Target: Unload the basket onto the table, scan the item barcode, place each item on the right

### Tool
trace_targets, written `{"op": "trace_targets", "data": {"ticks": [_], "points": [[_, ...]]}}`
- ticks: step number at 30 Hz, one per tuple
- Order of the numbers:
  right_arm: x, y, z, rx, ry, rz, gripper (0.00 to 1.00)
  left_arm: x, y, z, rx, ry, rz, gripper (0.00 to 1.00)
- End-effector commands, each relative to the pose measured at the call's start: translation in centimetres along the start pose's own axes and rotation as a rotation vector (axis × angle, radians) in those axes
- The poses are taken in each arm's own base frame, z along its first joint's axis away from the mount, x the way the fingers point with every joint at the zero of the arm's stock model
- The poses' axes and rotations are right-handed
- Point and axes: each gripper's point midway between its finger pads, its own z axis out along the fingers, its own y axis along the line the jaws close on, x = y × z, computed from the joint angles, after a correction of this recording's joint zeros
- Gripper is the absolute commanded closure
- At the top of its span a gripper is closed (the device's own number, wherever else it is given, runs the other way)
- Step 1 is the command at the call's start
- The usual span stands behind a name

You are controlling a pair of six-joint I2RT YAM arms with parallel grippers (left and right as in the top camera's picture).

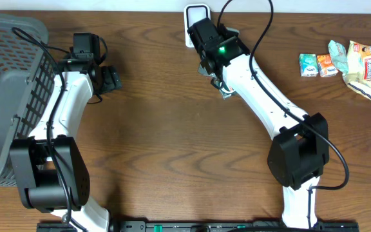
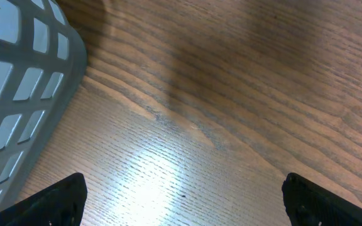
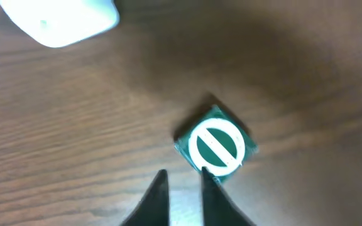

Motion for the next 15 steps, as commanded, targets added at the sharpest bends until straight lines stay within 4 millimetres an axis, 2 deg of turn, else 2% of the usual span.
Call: {"op": "trace_targets", "data": {"ticks": [1,6,8,9,13,15], "points": [[-1.0,-1.1,1.7,0.034,-0.019,-0.042,0.64,0.2,0.1,0.1,-0.007,0.004,0.015,0.02],[-2.4,-0.2,3.6,0.006,-0.062,-0.3,0.16,0.2,0.1,0.1,-0.007,0.004,0.015,0.03],[-2.3,-0.2,4.6,-0.005,-0.049,-0.421,0.05,0.2,0.1,0.1,-0.007,0.004,0.015,0.02],[-2.1,-0.1,5.0,-0.022,-0.033,-0.484,0.02,0.2,0.1,0.1,-0.007,0.004,0.015,0.03],[0.3,-0.2,7.2,-0.185,0.092,-0.771,0.01,0.2,0.1,0.1,-0.007,0.004,0.015,0.02],[0.5,-1.3,7.8,-0.242,0.144,-0.761,0.01,0.2,0.1,0.1,-0.007,0.004,0.015,0.02]]}}
